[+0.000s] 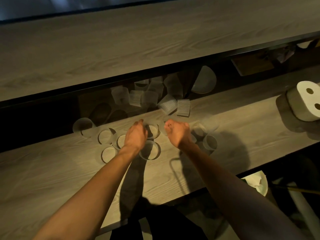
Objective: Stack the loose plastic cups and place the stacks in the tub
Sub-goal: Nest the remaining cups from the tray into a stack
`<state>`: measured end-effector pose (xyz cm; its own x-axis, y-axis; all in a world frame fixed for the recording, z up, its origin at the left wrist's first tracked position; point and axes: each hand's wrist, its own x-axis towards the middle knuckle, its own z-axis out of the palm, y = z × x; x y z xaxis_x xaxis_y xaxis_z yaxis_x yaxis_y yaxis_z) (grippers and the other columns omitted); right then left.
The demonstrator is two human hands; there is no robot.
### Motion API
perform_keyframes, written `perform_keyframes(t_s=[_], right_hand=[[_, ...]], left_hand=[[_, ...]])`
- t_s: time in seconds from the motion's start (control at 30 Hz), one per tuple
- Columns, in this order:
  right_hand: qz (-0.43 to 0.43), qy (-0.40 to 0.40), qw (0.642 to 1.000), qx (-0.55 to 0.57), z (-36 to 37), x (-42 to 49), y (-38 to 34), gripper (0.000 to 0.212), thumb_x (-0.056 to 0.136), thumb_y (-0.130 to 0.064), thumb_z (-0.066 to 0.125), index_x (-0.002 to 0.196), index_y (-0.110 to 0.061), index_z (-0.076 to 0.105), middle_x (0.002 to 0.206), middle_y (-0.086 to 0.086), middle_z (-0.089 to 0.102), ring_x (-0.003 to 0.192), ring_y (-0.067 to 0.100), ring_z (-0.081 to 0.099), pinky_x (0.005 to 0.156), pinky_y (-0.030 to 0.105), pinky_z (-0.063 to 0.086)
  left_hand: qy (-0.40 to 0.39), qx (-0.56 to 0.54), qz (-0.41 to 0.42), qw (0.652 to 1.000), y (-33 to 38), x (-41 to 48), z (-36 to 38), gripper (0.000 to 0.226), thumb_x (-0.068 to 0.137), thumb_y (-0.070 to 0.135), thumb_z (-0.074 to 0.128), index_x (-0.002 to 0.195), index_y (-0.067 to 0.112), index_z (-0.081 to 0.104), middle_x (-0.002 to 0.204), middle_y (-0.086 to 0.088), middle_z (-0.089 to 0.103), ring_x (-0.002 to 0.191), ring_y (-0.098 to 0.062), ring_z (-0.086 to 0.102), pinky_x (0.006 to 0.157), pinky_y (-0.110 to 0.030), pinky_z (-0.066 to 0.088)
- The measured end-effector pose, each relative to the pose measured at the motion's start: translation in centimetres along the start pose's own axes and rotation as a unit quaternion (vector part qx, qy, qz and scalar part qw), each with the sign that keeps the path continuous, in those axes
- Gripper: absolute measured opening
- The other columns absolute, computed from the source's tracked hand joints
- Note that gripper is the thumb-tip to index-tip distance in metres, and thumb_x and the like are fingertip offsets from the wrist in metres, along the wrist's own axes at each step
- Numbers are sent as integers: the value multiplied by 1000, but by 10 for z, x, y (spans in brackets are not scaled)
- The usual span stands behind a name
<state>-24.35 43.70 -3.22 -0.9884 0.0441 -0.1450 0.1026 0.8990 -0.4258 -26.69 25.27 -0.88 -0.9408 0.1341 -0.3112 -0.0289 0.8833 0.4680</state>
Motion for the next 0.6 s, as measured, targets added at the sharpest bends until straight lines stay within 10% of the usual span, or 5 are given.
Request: perform_keyframes(t_s=[0.2,0.4,0.6], right_hand=[[114,-50,937,327,-1,7,2,23,104,-29,51,115,-15,65,91,-7,61,81,8,55,78,31,48],[140,-179,949,219,-7,36,-14,30,103,-13,44,122,-3,65,86,-5,56,90,20,54,86,33,46],[159,-128,957,207,-3,28,-20,37,107,-38,41,125,-12,58,117,10,63,107,26,61,99,42,50]], left_hand=[[-1,8,75,997,-4,-4,-10,59,98,43,57,150,21,39,153,-7,41,142,-25,38,118,-44,32],[-46,81,96,991,-21,-7,-9,78,88,62,60,151,22,37,159,-5,31,147,-22,26,121,-42,20],[-49,106,103,988,-30,-20,-12,86,85,56,69,154,23,29,161,-5,23,149,-24,19,122,-39,14]])
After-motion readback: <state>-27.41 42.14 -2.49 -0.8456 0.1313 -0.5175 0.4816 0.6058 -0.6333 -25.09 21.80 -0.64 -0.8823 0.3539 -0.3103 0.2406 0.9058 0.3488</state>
